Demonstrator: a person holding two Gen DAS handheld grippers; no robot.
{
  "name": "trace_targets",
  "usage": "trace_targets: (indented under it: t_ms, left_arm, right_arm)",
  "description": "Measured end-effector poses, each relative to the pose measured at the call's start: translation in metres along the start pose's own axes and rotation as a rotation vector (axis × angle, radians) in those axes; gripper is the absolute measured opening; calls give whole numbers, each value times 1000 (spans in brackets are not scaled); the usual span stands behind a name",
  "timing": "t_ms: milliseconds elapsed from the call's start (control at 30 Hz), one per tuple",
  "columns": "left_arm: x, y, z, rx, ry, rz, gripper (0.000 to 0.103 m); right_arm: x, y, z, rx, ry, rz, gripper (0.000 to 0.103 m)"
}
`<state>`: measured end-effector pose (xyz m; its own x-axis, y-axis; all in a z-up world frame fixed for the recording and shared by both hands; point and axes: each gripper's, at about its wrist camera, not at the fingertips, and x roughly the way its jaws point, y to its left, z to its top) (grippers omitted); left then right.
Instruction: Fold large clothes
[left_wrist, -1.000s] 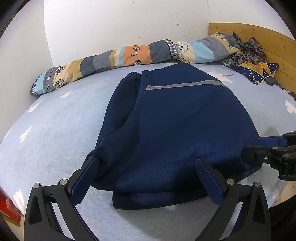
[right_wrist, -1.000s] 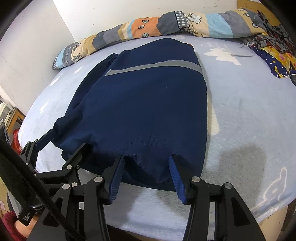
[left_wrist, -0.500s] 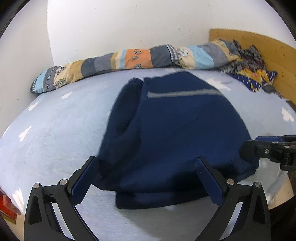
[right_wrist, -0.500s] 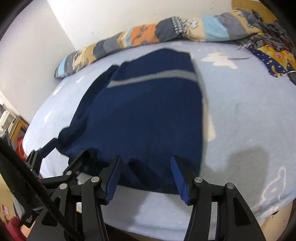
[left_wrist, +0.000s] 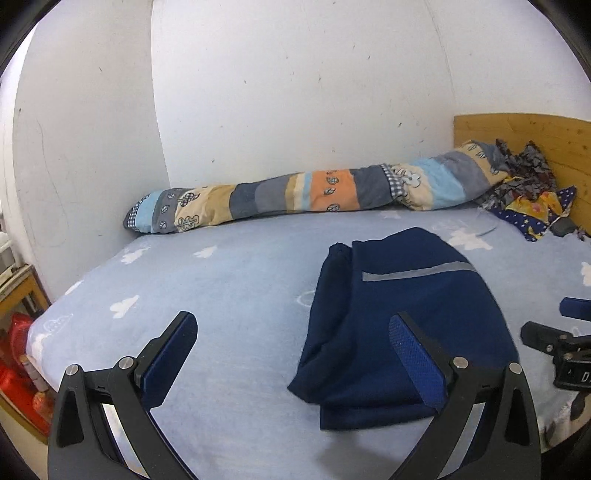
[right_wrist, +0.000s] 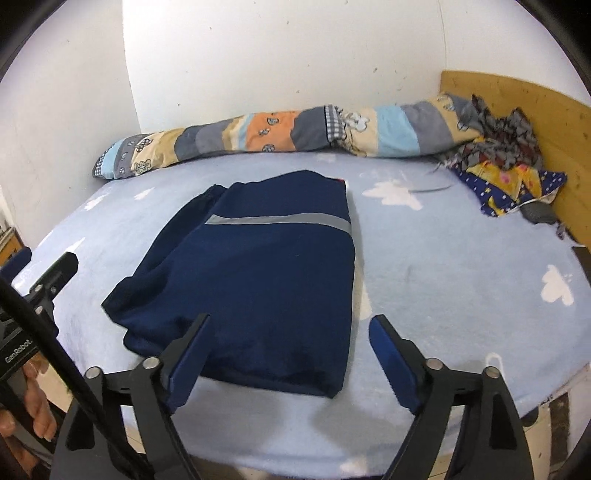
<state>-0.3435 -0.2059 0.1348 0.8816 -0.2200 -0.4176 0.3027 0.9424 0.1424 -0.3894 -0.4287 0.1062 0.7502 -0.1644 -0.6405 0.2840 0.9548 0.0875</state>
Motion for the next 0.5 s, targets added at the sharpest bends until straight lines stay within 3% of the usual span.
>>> trace_targets:
  t_ms: [133,300,500]
  left_arm:
    - [0,1,-7,-35,54,-46,103]
    - [18,-5,-2,-1,154,12,103]
    - [16,-7,-1,9,150,43,103]
  right_arm:
    - [-4,10,-11,-19,12,21,91]
    - [-2,15,-10,-40,16,9,91]
    - [-1,13,-11,-36,22,17,91]
